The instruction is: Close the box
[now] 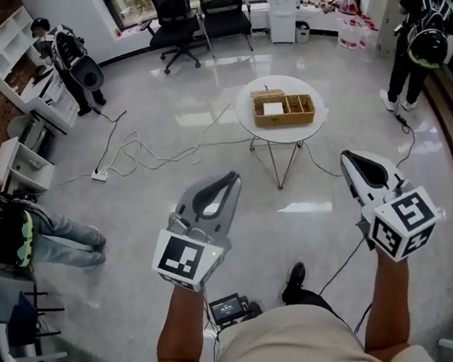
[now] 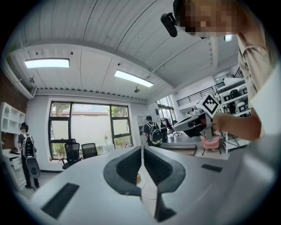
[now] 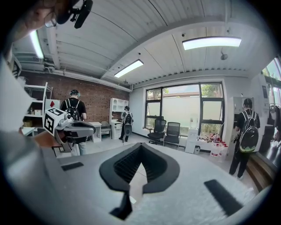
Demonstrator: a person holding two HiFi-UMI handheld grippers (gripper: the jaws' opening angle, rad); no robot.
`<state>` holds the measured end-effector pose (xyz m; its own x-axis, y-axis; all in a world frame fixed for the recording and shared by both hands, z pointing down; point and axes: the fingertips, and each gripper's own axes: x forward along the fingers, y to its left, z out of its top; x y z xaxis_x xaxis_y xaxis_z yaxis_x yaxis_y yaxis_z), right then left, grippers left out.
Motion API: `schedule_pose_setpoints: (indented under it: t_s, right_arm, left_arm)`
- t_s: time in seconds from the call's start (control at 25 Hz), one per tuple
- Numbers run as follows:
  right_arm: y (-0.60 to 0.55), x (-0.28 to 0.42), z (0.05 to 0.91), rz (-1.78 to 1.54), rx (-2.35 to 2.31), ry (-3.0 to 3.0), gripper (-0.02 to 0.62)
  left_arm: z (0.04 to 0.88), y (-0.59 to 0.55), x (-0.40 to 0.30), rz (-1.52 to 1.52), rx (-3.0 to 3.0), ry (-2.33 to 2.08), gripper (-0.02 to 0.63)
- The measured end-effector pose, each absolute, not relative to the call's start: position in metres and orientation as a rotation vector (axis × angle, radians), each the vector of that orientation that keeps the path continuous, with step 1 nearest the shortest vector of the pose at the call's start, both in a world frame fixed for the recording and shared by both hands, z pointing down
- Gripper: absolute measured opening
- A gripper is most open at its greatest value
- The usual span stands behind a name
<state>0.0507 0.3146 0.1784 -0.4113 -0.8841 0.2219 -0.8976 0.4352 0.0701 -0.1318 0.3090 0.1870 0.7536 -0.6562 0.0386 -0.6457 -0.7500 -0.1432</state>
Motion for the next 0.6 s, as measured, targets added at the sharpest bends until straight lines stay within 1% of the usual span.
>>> schedule_pose_setpoints:
  t_s: [0.6]
  right_arm:
    - [0.221,0.117,0.193,0.154,1.476,-2.522,-0.008]
  left_arm:
    - [0.195,0.225,-0.063,-0.203,-2.798,1.14,0.021]
